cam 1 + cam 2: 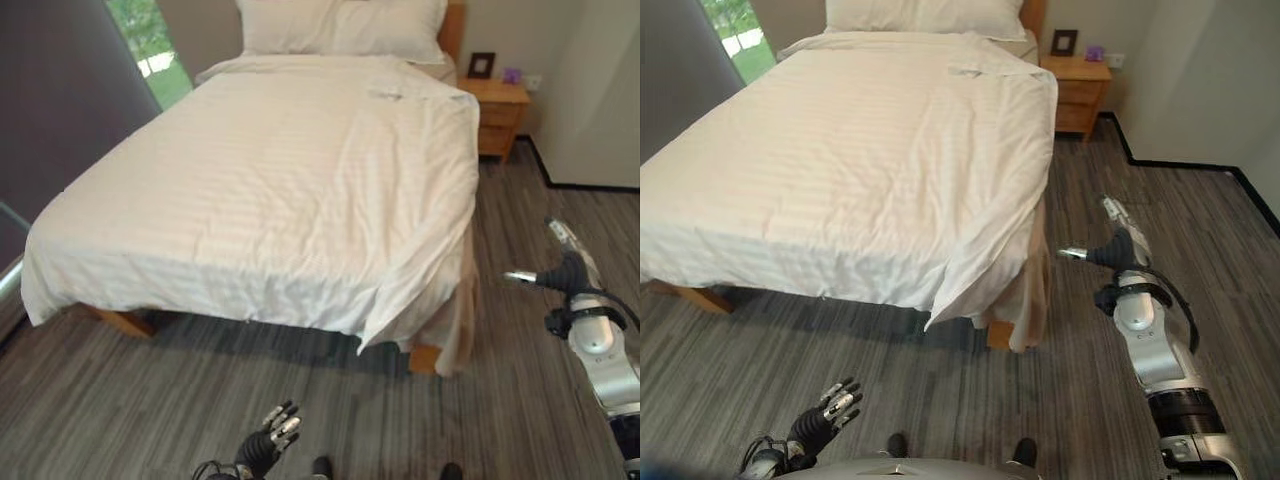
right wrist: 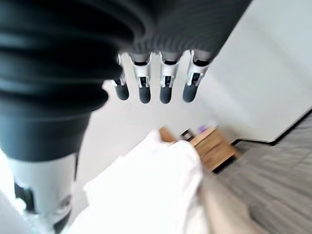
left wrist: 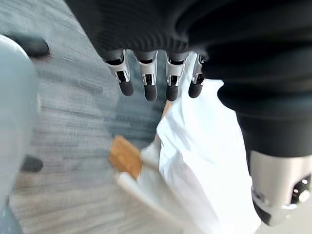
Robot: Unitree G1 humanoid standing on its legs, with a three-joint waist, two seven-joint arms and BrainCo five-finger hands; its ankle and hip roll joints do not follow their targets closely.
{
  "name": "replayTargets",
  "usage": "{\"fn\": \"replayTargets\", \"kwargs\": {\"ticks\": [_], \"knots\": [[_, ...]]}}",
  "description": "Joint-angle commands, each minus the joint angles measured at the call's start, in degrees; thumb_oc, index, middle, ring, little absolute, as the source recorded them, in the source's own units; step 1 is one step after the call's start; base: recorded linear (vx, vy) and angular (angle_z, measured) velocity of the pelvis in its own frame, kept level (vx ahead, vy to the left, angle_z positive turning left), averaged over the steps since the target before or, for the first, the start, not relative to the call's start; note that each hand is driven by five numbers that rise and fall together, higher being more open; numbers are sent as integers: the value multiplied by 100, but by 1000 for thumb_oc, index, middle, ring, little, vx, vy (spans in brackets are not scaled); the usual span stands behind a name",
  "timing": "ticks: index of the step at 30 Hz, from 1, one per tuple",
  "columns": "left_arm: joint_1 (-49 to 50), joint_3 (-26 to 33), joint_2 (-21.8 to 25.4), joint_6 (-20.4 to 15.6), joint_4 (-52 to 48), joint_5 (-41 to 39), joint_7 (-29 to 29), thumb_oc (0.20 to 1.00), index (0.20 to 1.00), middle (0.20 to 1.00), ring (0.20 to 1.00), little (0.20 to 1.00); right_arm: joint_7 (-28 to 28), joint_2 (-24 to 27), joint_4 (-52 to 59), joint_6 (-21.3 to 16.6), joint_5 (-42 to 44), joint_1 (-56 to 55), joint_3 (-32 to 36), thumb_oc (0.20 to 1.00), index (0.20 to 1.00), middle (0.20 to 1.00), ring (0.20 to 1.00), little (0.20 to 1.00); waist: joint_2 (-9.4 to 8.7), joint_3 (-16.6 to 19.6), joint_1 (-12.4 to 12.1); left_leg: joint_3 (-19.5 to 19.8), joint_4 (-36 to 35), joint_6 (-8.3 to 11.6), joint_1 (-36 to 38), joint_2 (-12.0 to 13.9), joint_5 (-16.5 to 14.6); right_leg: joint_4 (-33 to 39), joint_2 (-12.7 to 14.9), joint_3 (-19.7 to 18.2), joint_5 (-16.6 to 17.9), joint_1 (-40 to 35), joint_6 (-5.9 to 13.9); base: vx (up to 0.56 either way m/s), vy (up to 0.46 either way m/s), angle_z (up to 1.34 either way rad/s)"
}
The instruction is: Making the bed.
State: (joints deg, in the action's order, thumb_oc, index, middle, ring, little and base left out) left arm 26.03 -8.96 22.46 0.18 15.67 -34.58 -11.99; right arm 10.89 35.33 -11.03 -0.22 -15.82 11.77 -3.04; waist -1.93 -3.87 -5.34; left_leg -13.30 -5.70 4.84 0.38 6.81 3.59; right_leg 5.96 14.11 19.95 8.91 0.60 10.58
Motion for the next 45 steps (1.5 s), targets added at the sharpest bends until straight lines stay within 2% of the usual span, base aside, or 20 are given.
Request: {"fn": "replayTargets", "kwargs": {"ticks": [1,3,4,7,10,13,18,25,27,28,34,38,39,40,45], "knots": [[-358,172,100,-240,-294,175,169,1000,1000,1000,1000,1000,92,193,-184,-63,22,792,68,1000,1000,1000,1000,1000,-58,-371,-199,91,70,155,-104,112,49,-96,210,3,-453,-699,228,-26,10,12],[-463,173,232,-313,-471,104,234,1000,1000,1000,1000,1000,59,235,-1497,60,87,1691,-754,1000,1000,1000,1000,1000,-125,-553,-525,200,70,183,-273,128,111,-96,185,76,-426,-628,236,-84,2,2],[-469,182,225,-312,-472,103,234,1000,1000,1000,1000,1000,66,236,-1521,50,93,1721,-770,1000,1000,1000,1000,1000,-124,-546,-515,201,70,177,-301,127,130,-96,185,75,-410,-601,232,-107,-13,5],[-663,65,381,-366,-584,-43,315,1000,1000,1000,1000,1000,87,410,-2708,131,283,2696,-1309,1000,1000,1000,1000,1000,-178,-768,-743,336,70,240,-615,154,257,-96,120,157,-363,-406,219,-116,-9,21],[-967,-58,533,-424,-583,-102,399,1000,1000,1000,1000,1000,140,576,-3455,151,371,3496,-1666,1000,1000,1000,1000,1000,-176,-987,-841,514,70,302,-988,152,391,-96,76,328,-316,-212,202,-108,14,38],[-1194,-180,529,-501,-477,-144,472,1000,1000,1000,1000,1000,207,670,-3791,114,448,4136,-1982,1000,1000,1000,1000,1000,-133,-1132,-880,636,70,348,-1335,110,494,-96,102,503,-267,-19,214,-34,69,33],[-1521,-354,560,-630,-472,-273,578,1000,1000,1000,1000,1000,334,546,-4110,45,761,4785,-2185,1000,1000,1000,1000,1000,-7,-1305,-917,726,70,358,-1737,28,586,-96,182,580,-194,301,230,-13,64,23],[-1568,-558,532,-599,-478,-480,529,1000,1000,1000,1000,1000,261,232,-4161,87,981,4781,-2218,1000,1000,1000,1000,1000,66,-1352,-809,670,70,312,-1733,1,552,-96,238,531,-166,367,224,1,20,0],[-1540,-594,541,-574,-490,-534,506,1000,1000,1000,1000,1000,229,134,-4078,107,936,4752,-2253,533,533,533,533,533,69,-1358,-762,640,70,300,-1692,5,540,-96,252,486,-153,365,222,-4,20,-6],[-1535,-644,545,-555,-472,-557,469,1000,1000,1000,1000,1000,204,91,-4041,109,887,4686,-2284,200,200,200,200,200,78,-1361,-724,611,70,294,-1653,10,526,-96,259,451,-153,357,218,-7,12,-8],[-1393,-805,674,-447,-593,-803,289,1000,1000,1000,1000,1000,89,120,-3615,136,729,4231,-2256,200,200,200,200,200,73,-1309,-481,462,70,279,-1395,68,463,-96,283,263,-158,304,210,-11,-1,-19],[-1354,-826,701,-421,-573,-825,238,1000,1000,1000,1000,1000,46,213,-3472,126,703,4013,-2179,200,200,200,200,200,54,-1283,-420,409,70,276,-1308,85,448,-96,282,207,-161,274,214,-4,-8,-16],[-1333,-822,717,-407,-555,-849,198,1000,1000,1000,1000,1000,24,316,-3407,118,690,3881,-2118,200,200,200,200,200,41,-1267,-378,389,70,266,-1271,83,433,-96,285,173,-160,263,217,-16,-34,-12],[-1260,-818,738,-366,-545,-879,112,1000,1000,1000,1000,1000,1,630,-3267,101,665,3487,-1916,200,200,200,200,200,33,-1214,-264,336,70,258,-1174,86,407,-96,297,129,-163,224,221,-10,-21,-6],[-1157,-826,706,-332,-441,-882,30,1000,1000,1000,1000,1000,29,1035,-3102,56,703,2749,-1386,200,200,200,200,200,34,-1165,-105,235,70,237,-1056,80,363,-96,311,28,-158,207,238,-3,-6,-12]]}}
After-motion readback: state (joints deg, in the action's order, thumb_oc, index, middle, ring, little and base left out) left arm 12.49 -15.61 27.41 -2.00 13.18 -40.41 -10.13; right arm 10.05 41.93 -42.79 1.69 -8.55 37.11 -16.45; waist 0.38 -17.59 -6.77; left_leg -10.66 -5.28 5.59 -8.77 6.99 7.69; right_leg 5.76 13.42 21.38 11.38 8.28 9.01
